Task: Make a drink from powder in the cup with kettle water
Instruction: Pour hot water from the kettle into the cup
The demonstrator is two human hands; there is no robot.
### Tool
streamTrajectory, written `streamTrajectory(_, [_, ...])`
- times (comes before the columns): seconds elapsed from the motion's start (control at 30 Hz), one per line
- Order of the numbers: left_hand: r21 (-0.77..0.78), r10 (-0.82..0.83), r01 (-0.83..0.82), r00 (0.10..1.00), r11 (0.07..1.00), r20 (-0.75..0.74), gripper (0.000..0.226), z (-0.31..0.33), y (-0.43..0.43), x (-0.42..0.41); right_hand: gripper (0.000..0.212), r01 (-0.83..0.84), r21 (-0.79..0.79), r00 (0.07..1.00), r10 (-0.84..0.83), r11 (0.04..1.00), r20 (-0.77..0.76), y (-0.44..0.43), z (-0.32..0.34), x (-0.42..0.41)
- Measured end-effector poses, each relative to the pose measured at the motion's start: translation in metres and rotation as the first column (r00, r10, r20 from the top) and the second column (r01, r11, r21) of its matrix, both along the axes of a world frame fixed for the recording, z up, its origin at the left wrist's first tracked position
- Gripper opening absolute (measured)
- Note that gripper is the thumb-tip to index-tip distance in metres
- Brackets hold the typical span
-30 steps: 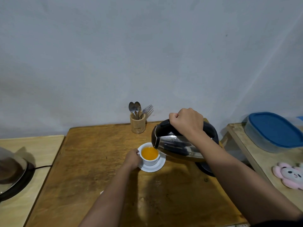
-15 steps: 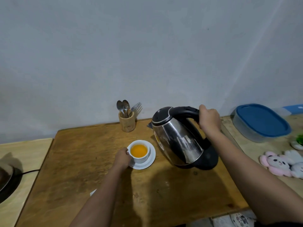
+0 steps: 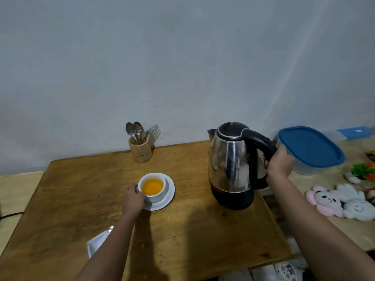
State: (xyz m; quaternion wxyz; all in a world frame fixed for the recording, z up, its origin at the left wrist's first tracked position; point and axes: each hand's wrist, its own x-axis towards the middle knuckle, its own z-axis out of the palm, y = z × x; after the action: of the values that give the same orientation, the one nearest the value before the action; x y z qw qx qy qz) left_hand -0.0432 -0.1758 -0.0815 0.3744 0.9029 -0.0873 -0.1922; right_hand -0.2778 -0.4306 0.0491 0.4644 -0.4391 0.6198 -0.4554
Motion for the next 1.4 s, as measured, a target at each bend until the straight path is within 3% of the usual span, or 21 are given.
streamTrajectory(0.2, [-0.084,0.06,-0.062,0.998,0.995,-0.021,0.035,-0.004,-0.001,-0.001,0.031,0.095,0.028,0.995,-0.096,0.995,0.039,-0.006,-0.013,-0.01])
streamTrajectory(0.7, [-0.266,0.21,-0.222,0.975,0.938,-0.071,0.033,-0.015,-0.001,-0.01,0.031,0.095,0.094,0.976,-0.112,0.991,0.186,-0.013,-0.038,-0.023])
streamTrajectory(1.07, [-0.324,0.331,-0.357,0.934,0.876,-0.133,0.031,-0.014,-0.008,-0.016,0.026,0.097,0.025,0.982,-0.1,0.995,0.158,-0.013,-0.043,-0.035])
streamTrajectory(1.3, [-0.324,0.34,-0.37,0.929,0.871,-0.146,0.032,-0.015,-0.008,-0.015,0.042,-0.001,-0.092,0.999,-0.002,0.996,-0.039,-0.001,-0.05,-0.052])
streamTrajectory(1.4, [-0.32,0.337,-0.367,0.93,0.873,-0.148,0.032,-0.014,-0.008,-0.015,0.041,0.016,-0.076,1.0,-0.016,0.997,0.001,-0.002,-0.054,-0.056])
